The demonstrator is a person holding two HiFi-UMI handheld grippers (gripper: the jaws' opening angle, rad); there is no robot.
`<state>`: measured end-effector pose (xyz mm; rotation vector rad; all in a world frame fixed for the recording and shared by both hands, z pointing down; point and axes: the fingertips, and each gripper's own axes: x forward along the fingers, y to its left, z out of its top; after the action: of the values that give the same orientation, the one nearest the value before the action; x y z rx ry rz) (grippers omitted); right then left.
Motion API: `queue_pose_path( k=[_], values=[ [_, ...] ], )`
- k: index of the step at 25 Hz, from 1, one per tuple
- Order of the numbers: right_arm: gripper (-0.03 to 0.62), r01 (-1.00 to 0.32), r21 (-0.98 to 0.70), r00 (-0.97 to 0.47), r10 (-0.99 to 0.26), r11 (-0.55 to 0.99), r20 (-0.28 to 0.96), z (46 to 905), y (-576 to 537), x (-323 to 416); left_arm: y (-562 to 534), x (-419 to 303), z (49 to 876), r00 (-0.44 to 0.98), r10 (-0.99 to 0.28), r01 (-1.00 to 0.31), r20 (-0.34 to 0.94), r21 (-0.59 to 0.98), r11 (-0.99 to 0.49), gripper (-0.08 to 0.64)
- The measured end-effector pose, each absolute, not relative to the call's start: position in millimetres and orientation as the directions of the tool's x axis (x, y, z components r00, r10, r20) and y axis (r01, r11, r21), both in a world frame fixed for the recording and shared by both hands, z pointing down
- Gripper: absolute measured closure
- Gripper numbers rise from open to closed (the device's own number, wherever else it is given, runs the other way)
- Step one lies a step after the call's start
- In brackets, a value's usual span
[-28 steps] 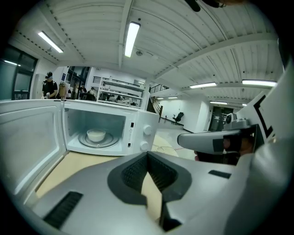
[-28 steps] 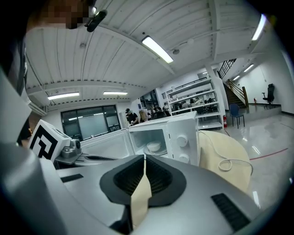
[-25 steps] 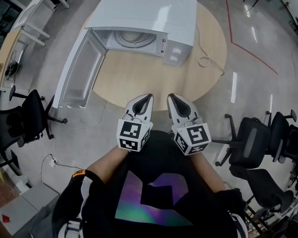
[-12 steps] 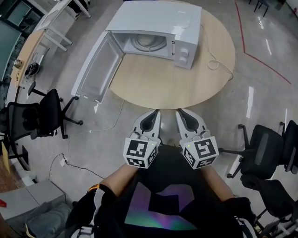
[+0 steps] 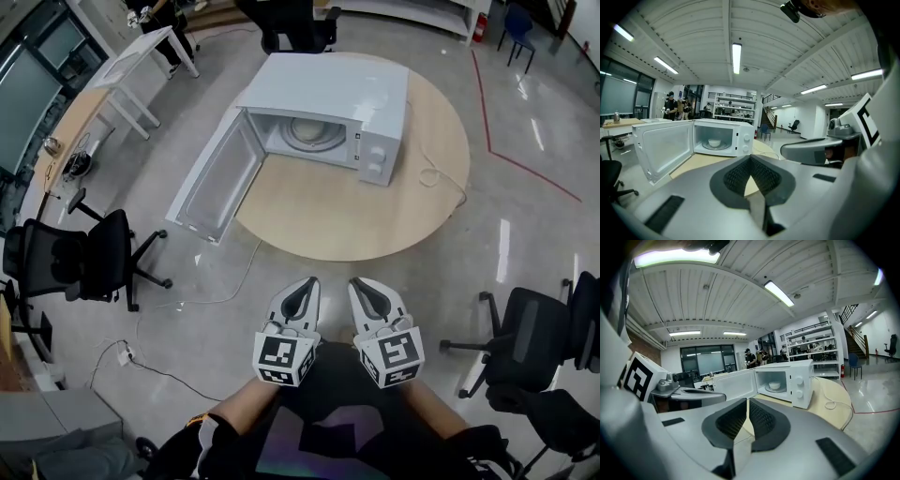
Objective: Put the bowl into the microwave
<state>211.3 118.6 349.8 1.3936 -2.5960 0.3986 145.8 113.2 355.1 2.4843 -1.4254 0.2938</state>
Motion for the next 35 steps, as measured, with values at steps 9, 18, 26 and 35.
queue_pose_path(
  k=[9,18,26,35],
  values=[
    [0.563,-0.844,-0.132,-0.535,-0.796,0.521,0.282,335,140,182,136,110,339,0.478,-0.83,-0.878,0.286,0.122,-0.464,0.514],
    [0.572,-0.839,-0.135,-0.542,-0.791,0.527,0.282,328,154,149,147,75,338,0.467,-0.829,-0.884,0.31,0.12,-0.453,0.514],
    [0.575,-0.831,-0.099,-0.551,-0.783,0.548,0.29,324,157,128,147,59,334,0.469,-0.832,-0.883,0.296,0.121,-0.454,0.514],
    [0.577,-0.834,-0.091,-0.545,-0.784,0.545,0.298,324,157,119,146,49,336,0.477,-0.827,-0.878,0.297,0.135,-0.458,0.514]
  ],
)
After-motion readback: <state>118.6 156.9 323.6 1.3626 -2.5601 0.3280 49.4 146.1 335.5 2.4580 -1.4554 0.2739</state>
